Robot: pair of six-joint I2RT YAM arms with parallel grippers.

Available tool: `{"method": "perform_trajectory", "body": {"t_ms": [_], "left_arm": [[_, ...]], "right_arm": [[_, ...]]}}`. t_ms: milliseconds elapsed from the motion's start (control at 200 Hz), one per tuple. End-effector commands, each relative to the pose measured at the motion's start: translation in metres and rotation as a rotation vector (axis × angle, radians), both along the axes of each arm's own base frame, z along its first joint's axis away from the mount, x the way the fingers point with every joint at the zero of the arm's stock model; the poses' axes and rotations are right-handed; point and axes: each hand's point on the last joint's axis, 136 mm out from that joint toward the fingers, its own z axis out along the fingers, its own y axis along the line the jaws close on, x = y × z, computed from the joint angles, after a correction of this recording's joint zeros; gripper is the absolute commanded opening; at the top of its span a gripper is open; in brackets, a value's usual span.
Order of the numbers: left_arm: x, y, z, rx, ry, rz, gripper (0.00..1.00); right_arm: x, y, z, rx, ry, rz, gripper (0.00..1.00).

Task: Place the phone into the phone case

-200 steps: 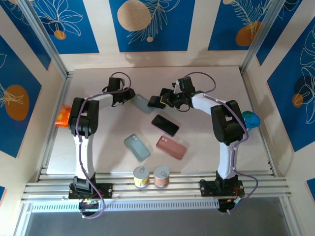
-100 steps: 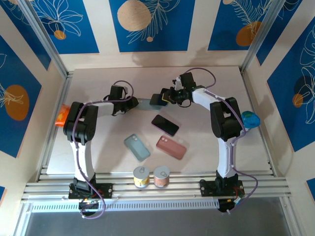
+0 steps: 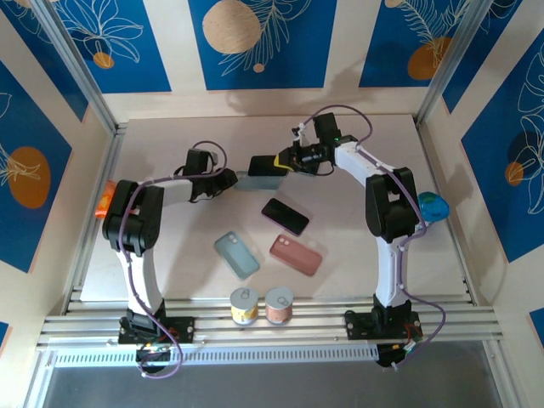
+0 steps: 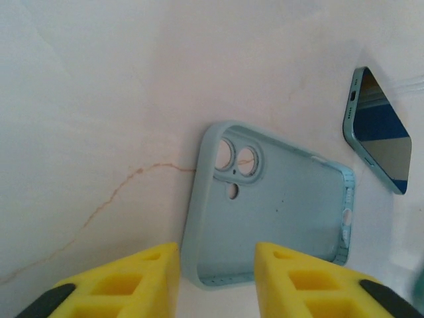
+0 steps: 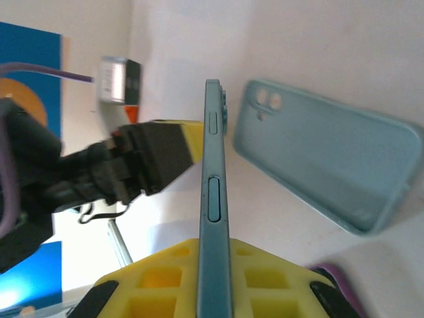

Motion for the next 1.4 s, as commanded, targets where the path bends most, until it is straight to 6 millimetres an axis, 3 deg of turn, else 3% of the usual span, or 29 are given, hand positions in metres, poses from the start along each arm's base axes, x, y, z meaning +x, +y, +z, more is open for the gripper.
{"method": "perform_trajectory", "body": {"t_ms": [0,340,655,870,1396], "left_arm": [[0.008,0.004,0.020,-0.017,-0.017,0.011,0.40],[0.022,0.012,0.016,-0.005,-0.014,0.056,0.45],[0.025,0.005,0.010,-0.048,-0.005,0.048,0.46],[0.025,0.006,0.003,-0.030,0.009,0.043,0.50],[0.026,0.001,0.003,-0.062,-0.001,0.037,0.51]], "right_arm": [[-0.003,0.003,0.000,0.101,0.068,0.084,0.00],[0.001,0.022,-0.018,0.084,0.100,0.128,0.00],[0.001,0.033,-0.035,0.057,0.134,0.143,0.00],[0.007,0.034,-0.043,0.046,0.147,0.139,0.00],[0.011,0.037,-0.061,0.018,0.194,0.133,0.00]]}}
